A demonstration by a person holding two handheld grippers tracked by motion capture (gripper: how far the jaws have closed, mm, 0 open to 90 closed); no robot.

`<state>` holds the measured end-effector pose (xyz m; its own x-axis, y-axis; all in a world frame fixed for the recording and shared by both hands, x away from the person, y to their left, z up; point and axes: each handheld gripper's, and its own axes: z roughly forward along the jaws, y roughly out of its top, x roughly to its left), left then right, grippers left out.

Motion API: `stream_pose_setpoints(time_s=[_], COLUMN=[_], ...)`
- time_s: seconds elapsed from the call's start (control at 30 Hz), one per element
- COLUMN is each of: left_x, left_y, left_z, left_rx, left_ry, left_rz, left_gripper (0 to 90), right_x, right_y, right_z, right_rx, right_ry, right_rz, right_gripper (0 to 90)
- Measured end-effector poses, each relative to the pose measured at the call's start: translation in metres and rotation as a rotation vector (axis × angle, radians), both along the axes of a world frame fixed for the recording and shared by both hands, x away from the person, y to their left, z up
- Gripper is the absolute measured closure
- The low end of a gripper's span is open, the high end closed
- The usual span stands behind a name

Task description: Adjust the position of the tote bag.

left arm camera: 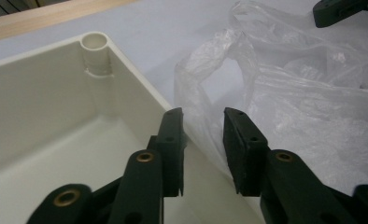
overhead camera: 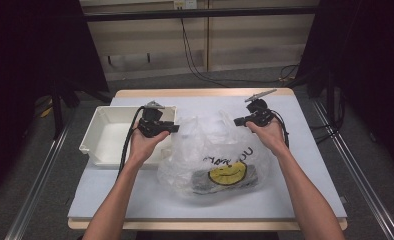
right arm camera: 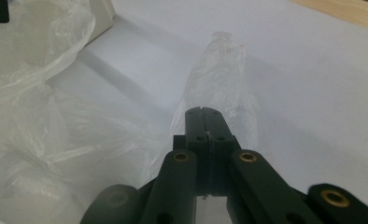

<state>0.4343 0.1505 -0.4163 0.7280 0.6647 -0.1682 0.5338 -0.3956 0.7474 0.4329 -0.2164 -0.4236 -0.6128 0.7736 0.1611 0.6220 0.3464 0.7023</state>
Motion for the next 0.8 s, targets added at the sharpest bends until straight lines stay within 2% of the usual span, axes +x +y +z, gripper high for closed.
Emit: stream_pose_setpoints(time_s=[0.03,0.07,0.17,0.3,0.37,0.4,0.53,0.63,0.8], left_x=[-0.001,-0.001,-0.003,-0.004,-0.004,-0.005,-0.008,-0.013,-0.025], left_y=[-0.001,-0.001,0.001,0.002,0.003,0.003,0.005,0.008,0.013], left_z=[-0.001,-0.001,0.002,0.004,0.005,0.006,0.008,0.011,0.023], left_rx=[-0.015,0.014,-0.006,-0.005,-0.004,-0.021,-0.045,-0.089,-0.144], left_ry=[0.001,-0.008,-0.022,-0.034,-0.038,-0.041,-0.047,-0.057,-0.109], left_rz=[0.010,-0.009,0.000,-0.023,-0.017,-0.014,-0.030,-0.042,-0.054], left_gripper=[72.1,73.9,80.5,88.5,90.0,90.0,90.0,90.0,90.0], right_x=[-0.001,-0.001,-0.002,-0.005,-0.006,-0.007,-0.011,-0.016,-0.027], right_y=[0.000,-0.001,-0.004,-0.007,-0.008,-0.008,-0.012,-0.017,-0.027], right_z=[0.002,0.002,0.007,0.010,0.012,0.013,0.019,0.024,0.033], right_rx=[0.003,0.015,0.031,0.046,0.052,0.059,0.073,0.087,0.132], right_ry=[-0.009,-0.014,-0.028,-0.036,-0.045,-0.046,-0.057,-0.076,-0.113], right_rz=[-0.001,0.003,-0.003,-0.003,-0.003,-0.002,0.011,0.014,0.004], right_gripper=[90.0,90.0,90.0,90.0,90.0,90.0,90.0,90.0,90.0])
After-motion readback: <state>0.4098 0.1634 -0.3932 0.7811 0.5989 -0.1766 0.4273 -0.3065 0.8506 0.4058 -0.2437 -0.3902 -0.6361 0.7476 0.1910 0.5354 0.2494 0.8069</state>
